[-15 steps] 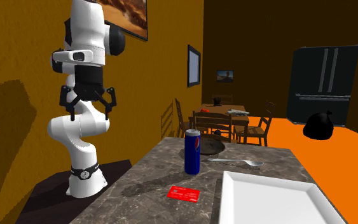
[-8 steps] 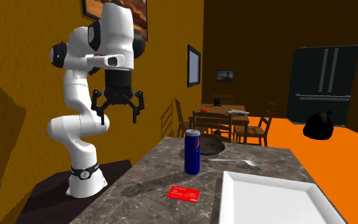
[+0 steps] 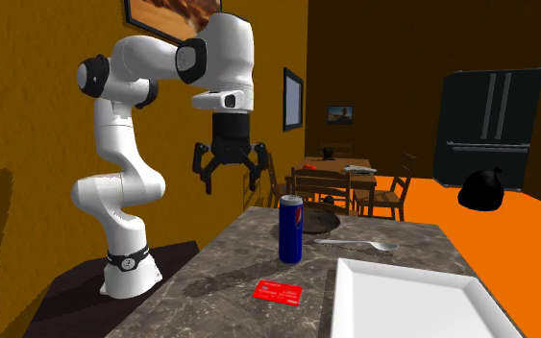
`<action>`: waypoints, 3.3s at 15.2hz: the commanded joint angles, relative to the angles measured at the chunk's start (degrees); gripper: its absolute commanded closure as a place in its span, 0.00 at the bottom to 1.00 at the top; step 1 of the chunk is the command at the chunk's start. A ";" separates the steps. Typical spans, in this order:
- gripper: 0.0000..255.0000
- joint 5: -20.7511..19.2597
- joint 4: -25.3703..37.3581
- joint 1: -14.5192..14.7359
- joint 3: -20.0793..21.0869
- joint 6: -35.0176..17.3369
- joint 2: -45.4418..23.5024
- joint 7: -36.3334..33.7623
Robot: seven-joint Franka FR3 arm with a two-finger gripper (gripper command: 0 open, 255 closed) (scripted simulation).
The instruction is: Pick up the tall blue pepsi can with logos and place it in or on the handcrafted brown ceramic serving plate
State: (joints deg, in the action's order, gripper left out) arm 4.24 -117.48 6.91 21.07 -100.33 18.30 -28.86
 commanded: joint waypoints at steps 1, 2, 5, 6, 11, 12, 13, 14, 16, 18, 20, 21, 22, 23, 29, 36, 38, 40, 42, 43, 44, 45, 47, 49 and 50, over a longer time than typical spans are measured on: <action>0.00 -0.70 3.76 0.35 2.12 -0.45 -4.23 -2.93; 0.00 -1.16 5.45 0.55 3.04 -0.65 -6.17 -4.26; 0.00 -3.12 10.97 1.44 5.59 -0.95 -12.33 -8.37; 0.00 -3.95 12.98 1.84 6.37 -0.93 -14.49 -9.77; 0.00 -6.69 17.51 3.41 8.14 -2.02 -20.77 -13.67; 0.00 -6.70 16.75 3.40 8.13 -2.79 -20.78 -13.68; 0.00 -6.72 16.01 3.39 8.12 -3.55 -20.81 -13.70; 0.00 -6.75 15.29 3.38 8.11 -4.31 -20.85 -13.72; 0.00 -6.83 13.88 3.37 8.09 -5.83 -20.97 -13.78; 0.00 -6.86 13.48 3.37 8.09 -6.26 -21.01 -13.80; 0.00 -6.86 13.49 3.37 8.09 -6.26 -21.02 -13.80; 0.00 -6.86 13.49 3.37 8.09 -6.26 -21.02 -13.80; 0.00 -6.86 13.49 3.37 8.09 -6.26 -21.02 -13.80; 0.00 -6.86 13.49 3.37 8.09 -6.26 -21.02 -13.80; 1.00 -6.86 13.50 3.37 8.09 -6.25 -21.02 -13.81; 1.00 -6.76 14.87 3.36 8.09 -4.75 -20.87 -13.71; 1.00 -6.72 16.35 3.37 8.10 -3.23 -20.81 -13.66; 1.00 -6.70 17.87 3.38 8.12 -1.69 -20.79 -13.62; 1.00 -6.71 19.46 3.41 8.14 -0.14 -20.84 -13.60; 1.00 -6.72 20.28 3.43 8.15 0.64 -20.88 -13.59; 1.00 -6.75 21.11 3.45 8.16 1.43 -20.94 -13.60; 1.00 -6.78 21.97 3.47 8.18 2.22 -21.02 -13.61; 1.00 -6.87 23.73 3.53 8.22 3.81 -21.22 -13.64; 1.00 -7.00 25.58 3.60 8.27 5.42 -21.48 -13.70; 1.00 -7.07 26.53 3.65 8.30 6.24 -21.64 -13.73</action>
State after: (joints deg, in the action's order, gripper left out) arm -2.82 -91.94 10.50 29.34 -95.07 -3.33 -42.56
